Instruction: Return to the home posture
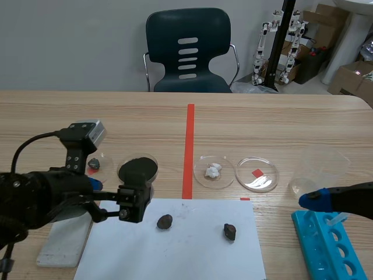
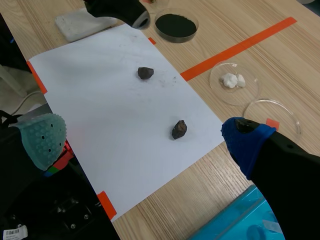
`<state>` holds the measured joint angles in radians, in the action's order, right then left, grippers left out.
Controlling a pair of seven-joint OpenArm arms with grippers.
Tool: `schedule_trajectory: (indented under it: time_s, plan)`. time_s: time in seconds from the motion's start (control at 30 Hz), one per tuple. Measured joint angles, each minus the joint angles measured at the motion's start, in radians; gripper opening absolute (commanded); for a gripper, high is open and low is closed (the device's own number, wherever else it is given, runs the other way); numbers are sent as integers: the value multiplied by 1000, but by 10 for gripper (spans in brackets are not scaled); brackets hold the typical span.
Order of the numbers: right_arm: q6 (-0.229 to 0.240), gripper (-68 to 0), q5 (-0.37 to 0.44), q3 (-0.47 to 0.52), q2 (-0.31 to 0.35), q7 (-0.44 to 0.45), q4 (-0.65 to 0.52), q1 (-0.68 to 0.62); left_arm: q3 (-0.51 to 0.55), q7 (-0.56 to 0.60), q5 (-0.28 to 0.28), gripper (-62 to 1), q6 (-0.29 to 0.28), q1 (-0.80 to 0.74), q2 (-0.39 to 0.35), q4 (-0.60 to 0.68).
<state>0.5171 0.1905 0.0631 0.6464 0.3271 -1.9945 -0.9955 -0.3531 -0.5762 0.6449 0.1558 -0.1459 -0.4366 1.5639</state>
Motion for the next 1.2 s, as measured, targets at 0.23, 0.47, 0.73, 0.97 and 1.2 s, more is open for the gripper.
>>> schedule_trajectory:
  time_s: [0.23,0.47,0.73,0.97,1.2]
  plan:
    - [0,4,0,0,0,0,0,0,146,172,-8,14,-84,-252,-55,102]
    - [0,4,0,0,0,0,0,0,295,270,-43,14,-136,-460,-63,270]
    - [0,4,0,0,0,0,0,0,399,414,-104,14,-142,-680,-63,464]
    - [0,4,0,0,0,0,0,0,415,606,-210,14,-144,-827,-63,483]
    - [0,4,0,0,0,0,0,0,415,722,-280,14,-150,-916,-63,482]
